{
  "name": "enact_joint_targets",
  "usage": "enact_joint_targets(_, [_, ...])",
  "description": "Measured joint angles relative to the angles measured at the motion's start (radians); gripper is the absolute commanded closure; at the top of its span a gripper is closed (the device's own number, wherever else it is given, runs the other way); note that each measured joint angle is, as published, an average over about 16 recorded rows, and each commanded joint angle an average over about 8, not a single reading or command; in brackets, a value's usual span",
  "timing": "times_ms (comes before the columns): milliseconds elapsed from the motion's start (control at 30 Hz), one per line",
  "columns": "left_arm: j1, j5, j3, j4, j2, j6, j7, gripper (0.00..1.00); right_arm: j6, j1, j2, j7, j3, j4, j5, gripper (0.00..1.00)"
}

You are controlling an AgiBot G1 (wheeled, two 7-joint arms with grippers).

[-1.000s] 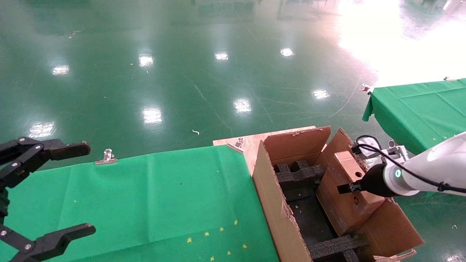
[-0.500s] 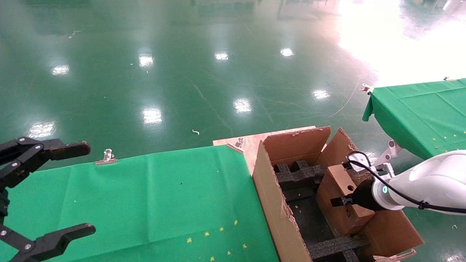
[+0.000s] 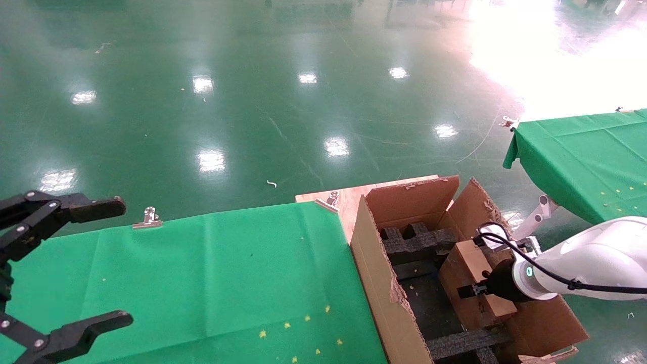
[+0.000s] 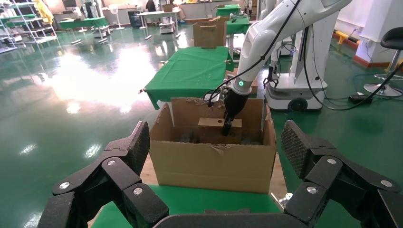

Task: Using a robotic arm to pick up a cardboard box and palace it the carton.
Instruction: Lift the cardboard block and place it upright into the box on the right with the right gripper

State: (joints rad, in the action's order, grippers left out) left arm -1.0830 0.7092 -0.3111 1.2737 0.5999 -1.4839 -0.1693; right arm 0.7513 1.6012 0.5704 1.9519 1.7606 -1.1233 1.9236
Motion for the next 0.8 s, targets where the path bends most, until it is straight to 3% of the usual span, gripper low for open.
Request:
enact_joint_targets(167, [0.000,0.000,0.000,0.000,0.000,0.000,0.000,0.00,-0.002,-0.004,0.006,-0.023,-0.001,0.019,-0.026,0.05])
enact_joint_targets(200, [0.000,0.000,0.000,0.000,0.000,0.000,0.000,0.00,-0.002,-0.004,0.006,-0.026,-0.001,0.022,-0.029,0.00])
enact_joint_targets(800, [0.000,0.000,0.000,-0.001,0.000,0.000,0.000,0.00,0.016,0.026,-0.008,-0.014,-0.009,-0.002,-0.017,0.00])
